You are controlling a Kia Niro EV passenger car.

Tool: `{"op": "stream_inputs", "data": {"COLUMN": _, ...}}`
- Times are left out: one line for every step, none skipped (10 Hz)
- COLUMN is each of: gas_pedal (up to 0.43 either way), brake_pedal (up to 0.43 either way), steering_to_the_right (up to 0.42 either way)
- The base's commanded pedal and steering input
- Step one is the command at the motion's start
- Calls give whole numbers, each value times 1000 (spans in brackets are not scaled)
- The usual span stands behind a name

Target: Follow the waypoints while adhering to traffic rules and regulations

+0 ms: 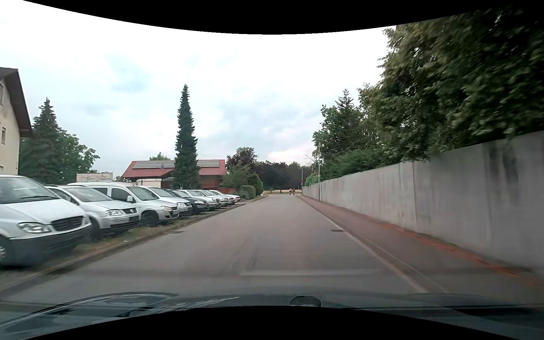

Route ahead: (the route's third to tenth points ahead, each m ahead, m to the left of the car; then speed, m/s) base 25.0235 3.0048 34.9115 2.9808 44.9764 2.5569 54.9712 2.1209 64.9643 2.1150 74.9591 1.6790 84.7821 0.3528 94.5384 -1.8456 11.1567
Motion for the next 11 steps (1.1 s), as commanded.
{"op": "stream_inputs", "data": {"gas_pedal": 98, "brake_pedal": 0, "steering_to_the_right": 7}}
{"op": "stream_inputs", "data": {"gas_pedal": 110, "brake_pedal": 0, "steering_to_the_right": 6}}
{"op": "stream_inputs", "data": {"gas_pedal": 110, "brake_pedal": 0, "steering_to_the_right": 5}}
{"op": "stream_inputs", "data": {"gas_pedal": 110, "brake_pedal": 0, "steering_to_the_right": 5}}
{"op": "stream_inputs", "data": {"gas_pedal": 110, "brake_pedal": 0, "steering_to_the_right": 5}}
{"op": "stream_inputs", "data": {"gas_pedal": 110, "brake_pedal": 0, "steering_to_the_right": 4}}
{"op": "stream_inputs", "data": {"gas_pedal": 110, "brake_pedal": 0, "steering_to_the_right": 4}}
{"op": "stream_inputs", "data": {"gas_pedal": 110, "brake_pedal": 0, "steering_to_the_right": 4}}
{"op": "stream_inputs", "data": {"gas_pedal": 110, "brake_pedal": 0, "steering_to_the_right": 4}}
{"op": "stream_inputs", "data": {"gas_pedal": 110, "brake_pedal": 0, "steering_to_the_right": 3}}
{"op": "stream_inputs", "data": {"gas_pedal": 110, "brake_pedal": 0, "steering_to_the_right": 3}}
